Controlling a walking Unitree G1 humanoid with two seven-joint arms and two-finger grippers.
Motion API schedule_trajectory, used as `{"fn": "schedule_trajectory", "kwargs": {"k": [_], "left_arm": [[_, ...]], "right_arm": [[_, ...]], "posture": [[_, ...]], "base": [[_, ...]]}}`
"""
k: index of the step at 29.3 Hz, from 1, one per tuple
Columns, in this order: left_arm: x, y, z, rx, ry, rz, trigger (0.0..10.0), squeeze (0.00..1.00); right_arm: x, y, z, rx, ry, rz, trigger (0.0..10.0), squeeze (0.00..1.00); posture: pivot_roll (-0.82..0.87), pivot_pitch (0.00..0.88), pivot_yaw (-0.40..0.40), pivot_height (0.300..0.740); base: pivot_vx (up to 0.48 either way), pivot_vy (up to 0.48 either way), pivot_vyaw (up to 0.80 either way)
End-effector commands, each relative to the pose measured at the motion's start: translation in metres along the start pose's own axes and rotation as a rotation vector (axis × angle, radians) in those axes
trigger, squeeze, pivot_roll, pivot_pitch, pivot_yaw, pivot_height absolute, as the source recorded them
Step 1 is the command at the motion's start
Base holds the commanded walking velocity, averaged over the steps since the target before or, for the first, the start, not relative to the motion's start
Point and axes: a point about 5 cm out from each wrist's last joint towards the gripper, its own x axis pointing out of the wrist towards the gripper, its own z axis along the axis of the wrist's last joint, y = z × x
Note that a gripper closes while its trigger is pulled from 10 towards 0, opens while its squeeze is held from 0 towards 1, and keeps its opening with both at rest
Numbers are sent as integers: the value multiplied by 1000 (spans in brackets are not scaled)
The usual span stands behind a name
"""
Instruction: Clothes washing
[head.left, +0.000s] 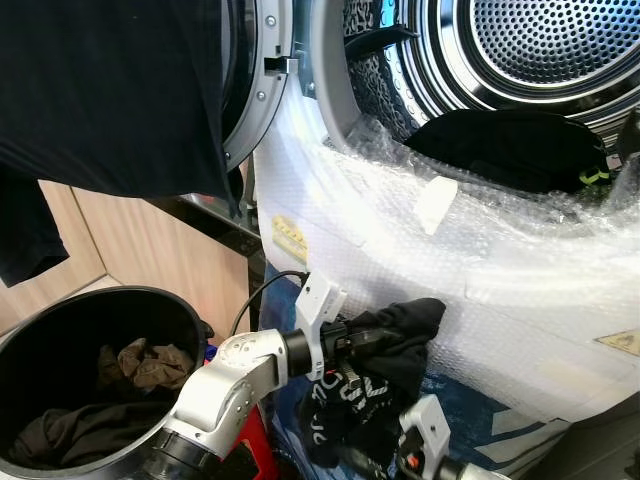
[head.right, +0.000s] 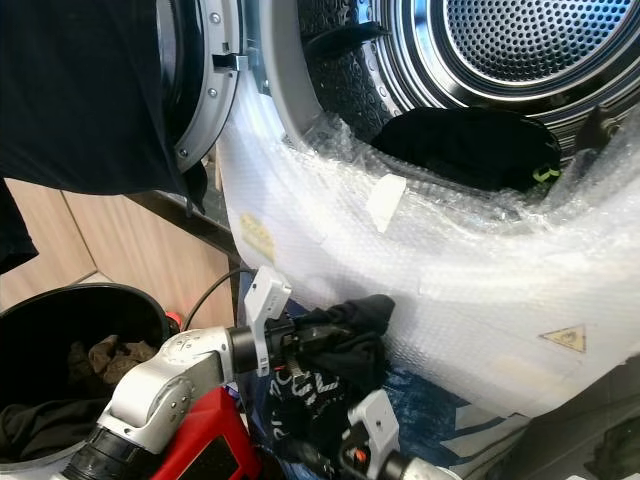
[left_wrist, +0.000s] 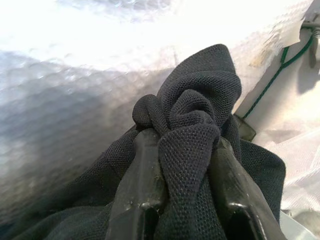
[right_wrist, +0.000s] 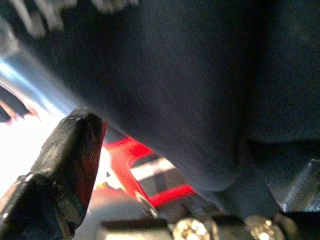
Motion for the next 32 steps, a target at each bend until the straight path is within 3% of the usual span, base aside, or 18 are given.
{"fn": "schedule_trajectory", "kwargs": {"k": [1,9,12,17,20,25,32], "left_arm": [[7,-5,7,19,-15,-27,10000,0],[19,-10,8,11,-5,13,10000,0],[27,-12,7,-29,-17,59,10000,0],[30,-15,7,-157,-66,157,10000,0],[31,-15,10,-280,-136,244,10000,0],[30,-13,16,-365,-187,301,10000,0],[23,-14,20,-467,-204,323,10000,0]], "right_arm": [[-6,3,5,35,-45,16,10000,0],[-7,8,3,70,-73,-16,10000,0],[-7,6,7,92,-104,-58,10000,0],[-5,2,10,110,-134,-124,10000,0],[-4,-1,13,136,-169,-178,10000,0],[-3,-9,16,175,-213,-272,10000,0],[-3,-10,22,206,-248,-259,10000,0]], "posture": [[15,5,-61,740],[-3,13,-41,740],[-10,12,-37,740],[-6,16,-29,740],[-4,28,-29,740],[-1,32,-33,740],[5,45,-33,740]], "base": [[0,0,0],[0,0,0],[0,0,0],[0,0,0],[0,0,0],[0,0,0],[0,0,0]]}}
